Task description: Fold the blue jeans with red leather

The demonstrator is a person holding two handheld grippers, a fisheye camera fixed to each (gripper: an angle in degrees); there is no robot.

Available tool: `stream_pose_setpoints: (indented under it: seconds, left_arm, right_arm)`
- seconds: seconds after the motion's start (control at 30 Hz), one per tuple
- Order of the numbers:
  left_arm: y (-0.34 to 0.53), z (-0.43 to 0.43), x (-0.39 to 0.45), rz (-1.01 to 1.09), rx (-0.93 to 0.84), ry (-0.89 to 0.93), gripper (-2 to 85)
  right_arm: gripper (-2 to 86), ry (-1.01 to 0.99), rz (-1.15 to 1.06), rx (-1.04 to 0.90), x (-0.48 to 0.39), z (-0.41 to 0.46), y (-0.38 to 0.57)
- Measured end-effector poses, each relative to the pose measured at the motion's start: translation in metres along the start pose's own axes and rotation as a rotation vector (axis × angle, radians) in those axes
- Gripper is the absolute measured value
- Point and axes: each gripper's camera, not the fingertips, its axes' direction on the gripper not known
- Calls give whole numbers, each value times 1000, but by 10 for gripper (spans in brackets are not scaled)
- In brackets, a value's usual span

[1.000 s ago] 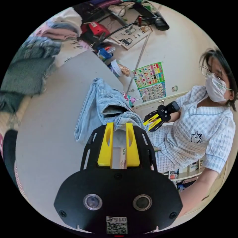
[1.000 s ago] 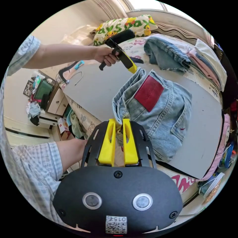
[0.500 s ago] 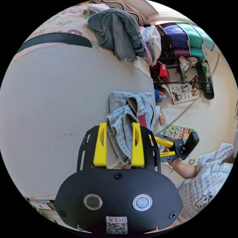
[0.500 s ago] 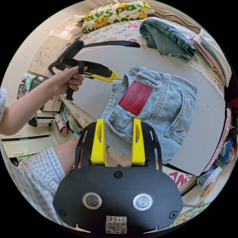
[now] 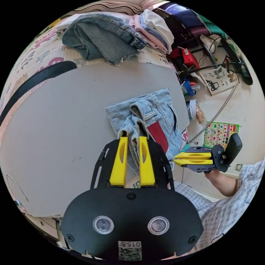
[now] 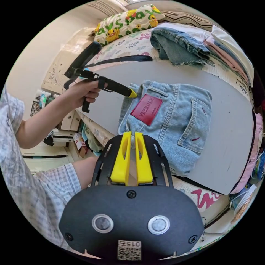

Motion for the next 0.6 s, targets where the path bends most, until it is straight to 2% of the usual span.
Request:
stream_pose_setpoints:
  seconds: [0.1,0.17,0.23,0.37,0.5,0.6]
  left_arm:
    - [-9,3,-1,24,102,27,47]
    - [-23,11,-8,32,114,22,42]
    - [-34,23,-23,7,138,39,40]
    - [-34,61,-59,-86,79,84,49]
    - [-5,51,-66,-163,125,79,77]
    - [22,51,-57,-168,133,119,86]
  right_arm:
    - [13,-81,-14,102,7,-18,-3]
    - [12,-209,-8,175,14,-27,-7]
    - [13,-270,-11,164,14,-23,-15]
    - [23,-102,-53,-26,4,23,-41]
    - [50,-125,-30,-16,5,24,-57]
    - [83,-37,8,15,4,9,-74]
